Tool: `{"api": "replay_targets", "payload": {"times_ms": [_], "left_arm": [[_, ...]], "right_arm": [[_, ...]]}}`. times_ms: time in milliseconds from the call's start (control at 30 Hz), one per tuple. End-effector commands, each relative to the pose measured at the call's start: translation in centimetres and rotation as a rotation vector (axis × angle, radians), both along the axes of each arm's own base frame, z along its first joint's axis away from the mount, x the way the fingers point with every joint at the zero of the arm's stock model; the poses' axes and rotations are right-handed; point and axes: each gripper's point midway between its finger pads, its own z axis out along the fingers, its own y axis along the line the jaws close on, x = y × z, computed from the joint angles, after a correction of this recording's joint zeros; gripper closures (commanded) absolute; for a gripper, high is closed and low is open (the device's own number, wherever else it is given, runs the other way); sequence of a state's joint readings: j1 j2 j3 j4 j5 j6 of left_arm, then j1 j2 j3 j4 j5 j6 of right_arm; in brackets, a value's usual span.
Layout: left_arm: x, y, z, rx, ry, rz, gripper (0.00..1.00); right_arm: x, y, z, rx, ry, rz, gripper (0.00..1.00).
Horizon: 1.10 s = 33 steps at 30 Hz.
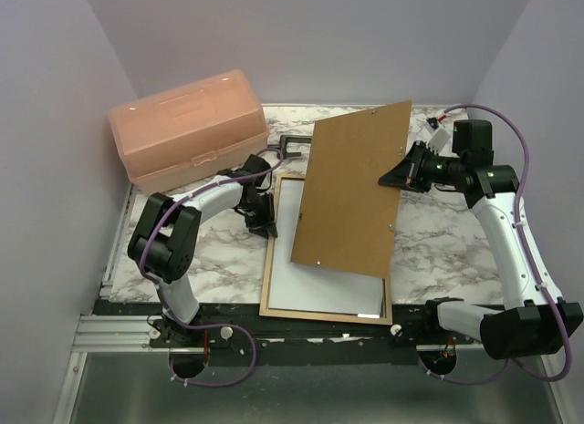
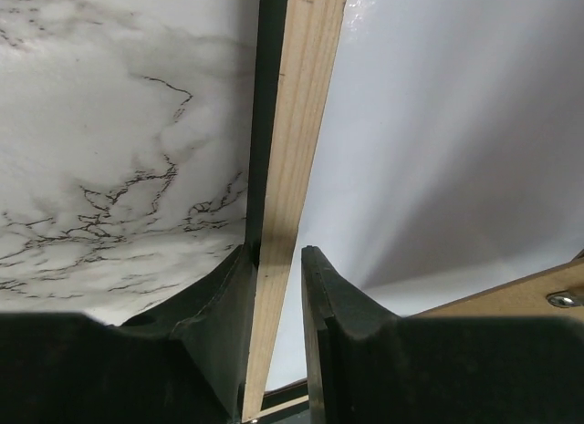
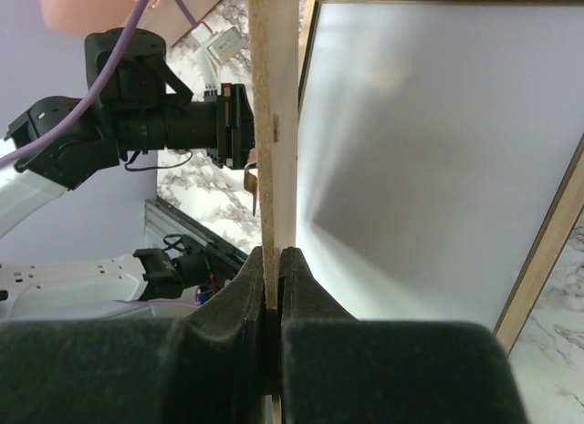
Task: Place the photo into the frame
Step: Move the photo frame to the center of the board.
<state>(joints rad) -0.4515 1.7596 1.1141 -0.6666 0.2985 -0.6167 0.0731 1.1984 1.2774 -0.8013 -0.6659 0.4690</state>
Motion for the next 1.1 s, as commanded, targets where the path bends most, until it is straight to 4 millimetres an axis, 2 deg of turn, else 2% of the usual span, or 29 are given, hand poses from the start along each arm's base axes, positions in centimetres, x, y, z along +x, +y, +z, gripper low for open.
{"api": "replay_targets", "payload": {"times_ms": [0, 100, 167, 200, 367, 600, 867, 967, 1067], "left_arm": [[1.3, -1.2, 2.3, -0.055, -0.070, 0.004, 0.70], [1.3, -0.6, 2.3, -0.025, -0.078, 0.007, 0.66], [1.1, 0.2, 2.1, 0.019, -0.085, 0.020, 0.51], [1.0, 0.6, 2.2, 0.033, -0.088, 0.024, 0.49], [0.0, 1.3, 1.1, 0.061, -0.060, 0.024, 0.50], [-1.4, 0.0, -0.6, -0.023, 0.000, 0.024, 0.59], [-1.0, -1.0, -0.1, -0.011, 0.034, 0.006, 0.68], [-0.6, -1.4, 0.0, -0.008, 0.037, 0.012, 0.77], [0.0, -1.7, 0.1, -0.008, 0.038, 0.019, 0.91]], "right_arm": [[-0.2, 0.1, 1.4, 0.005, -0.068, 0.010, 1.00], [-0.2, 0.1, 0.8, 0.003, -0.054, 0.012, 1.00], [-0.3, 0.1, 0.4, 0.003, -0.049, 0.014, 1.00], [-0.3, 0.1, 0.2, 0.002, -0.046, 0.015, 1.00], [-0.3, 0.2, -0.4, 0.009, -0.029, 0.019, 1.00], [-0.4, 0.3, -0.8, 0.018, -0.021, 0.022, 1.00], [-0.5, 0.5, -0.7, 0.028, -0.023, 0.027, 1.00], [-0.5, 0.4, -0.9, 0.026, -0.020, 0.026, 1.00], [-0.5, 0.4, -1.0, 0.023, -0.021, 0.024, 1.00]]}}
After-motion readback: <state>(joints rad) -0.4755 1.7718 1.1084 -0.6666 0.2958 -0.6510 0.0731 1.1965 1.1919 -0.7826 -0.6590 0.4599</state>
